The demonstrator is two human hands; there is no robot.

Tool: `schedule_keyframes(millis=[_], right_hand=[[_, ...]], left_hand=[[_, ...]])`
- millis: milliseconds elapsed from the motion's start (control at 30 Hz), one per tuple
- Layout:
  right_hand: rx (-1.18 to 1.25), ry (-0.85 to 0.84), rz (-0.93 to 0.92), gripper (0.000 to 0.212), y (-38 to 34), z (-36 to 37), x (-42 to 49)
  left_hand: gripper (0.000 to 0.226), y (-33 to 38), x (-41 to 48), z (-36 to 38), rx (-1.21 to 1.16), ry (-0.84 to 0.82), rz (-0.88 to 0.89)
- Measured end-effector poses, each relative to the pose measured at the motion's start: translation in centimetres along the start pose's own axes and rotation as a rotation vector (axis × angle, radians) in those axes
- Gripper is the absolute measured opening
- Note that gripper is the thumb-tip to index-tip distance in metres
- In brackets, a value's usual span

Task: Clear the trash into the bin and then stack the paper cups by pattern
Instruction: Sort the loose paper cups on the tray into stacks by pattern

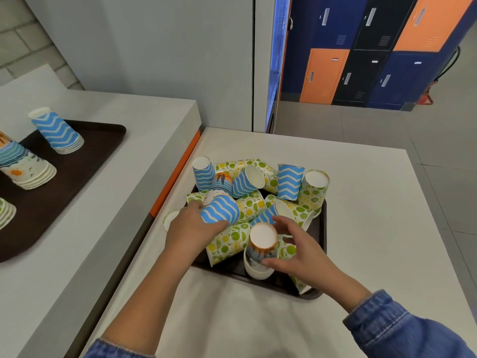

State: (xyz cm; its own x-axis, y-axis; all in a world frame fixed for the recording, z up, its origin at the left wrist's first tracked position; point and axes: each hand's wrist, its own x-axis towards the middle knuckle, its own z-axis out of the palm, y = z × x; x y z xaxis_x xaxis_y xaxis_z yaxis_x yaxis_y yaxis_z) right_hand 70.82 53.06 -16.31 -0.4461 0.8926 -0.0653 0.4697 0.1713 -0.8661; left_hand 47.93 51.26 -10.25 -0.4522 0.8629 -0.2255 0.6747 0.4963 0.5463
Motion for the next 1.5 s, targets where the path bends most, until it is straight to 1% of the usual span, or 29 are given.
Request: schedule_keyframes(millis=[67,133,267,367,433,500,567,633,700,767,833,900,967,1067,1133,1200,1333,1500], right_hand=[[-0.006,-0.029,-0.011,0.093,-0.3,-0.6,-0.1],[-0.006,-0.052,-0.029,0.092,-0.6,-1.4,-0.3],[0.032,-0.064,-0.081,0.075,-2.1,-3.4,-0.2],[0.069,0.001,-0.119,0.064,-3.4,-4.6,1.2],[0.094,0.062,-0.140,0.052,-4.5,-5.0,2.8],[0.065,0.125,-0.170,0.040,-5.3,-5.0,5.0],[-0.041,0.169,-0.175,0.037,-5.9,-4.7,7.7],[-0.218,0.169,-0.178,0.044,-6.3,-4.3,10.5],[-0.448,0.108,-0.187,0.057,-6.8,-3.8,13.1],[-0.688,0.008,-0.187,0.071,-7.4,-3.1,15.4],[-0.944,-0.080,-0.232,0.078,-7.8,-2.1,17.3],[-1.184,-0.165,-0.305,0.074,-7.8,-0.8,18.8],[-1.369,-0.248,-0.349,0.066,-7.8,0.6,19.8],[-1.603,-0.361,-0.320,0.065,-8.0,2.2,21.1],[-1.691,-0.398,-0.268,0.064,-8.1,2.8,21.8],[-1.723,-0.414,-0.223,0.058,-8.2,3.3,22.3],[-1.746,-0.436,-0.169,0.039,-7.8,3.7,22.6],[-1.730,-0.446,-0.150,0.028,-7.1,4.1,22.7]], left_hand=[[0.062,0.5,-0.4,-1.1,-0.036,0.052,0.030],[0.057,1.0,-0.4,-2.0,-0.087,0.094,0.054],[0.056,1.4,0.1,-3.6,-0.162,0.163,0.085],[0.056,1.5,1.6,-5.1,-0.203,0.228,0.110],[0.056,1.6,3.3,-6.3,-0.216,0.277,0.140],[0.058,1.8,5.8,-7.4,-0.200,0.310,0.181],[0.061,2.1,8.6,-8.1,-0.147,0.310,0.217],[0.066,2.6,11.0,-8.5,-0.075,0.250,0.228],[0.068,3.2,13.0,-8.5,-0.023,0.177,0.229],[0.067,3.6,14.7,-8.1,0.005,0.118,0.237],[0.066,3.8,16.2,-7.5,0.047,0.070,0.255],[0.067,3.7,17.3,-6.7,0.101,0.033,0.285],[0.066,3.6,18.1,-5.9,0.147,0.006,0.299],[0.063,3.3,19.1,-5.1,0.194,-0.012,0.299],[0.065,2.8,19.6,-4.5,0.207,-0.033,0.297],[0.068,2.2,19.8,-3.9,0.217,-0.056,0.296],[0.074,1.0,20.1,-2.6,0.235,-0.073,0.294],[0.080,-0.1,20.5,-1.4,0.258,-0.098,0.298]])
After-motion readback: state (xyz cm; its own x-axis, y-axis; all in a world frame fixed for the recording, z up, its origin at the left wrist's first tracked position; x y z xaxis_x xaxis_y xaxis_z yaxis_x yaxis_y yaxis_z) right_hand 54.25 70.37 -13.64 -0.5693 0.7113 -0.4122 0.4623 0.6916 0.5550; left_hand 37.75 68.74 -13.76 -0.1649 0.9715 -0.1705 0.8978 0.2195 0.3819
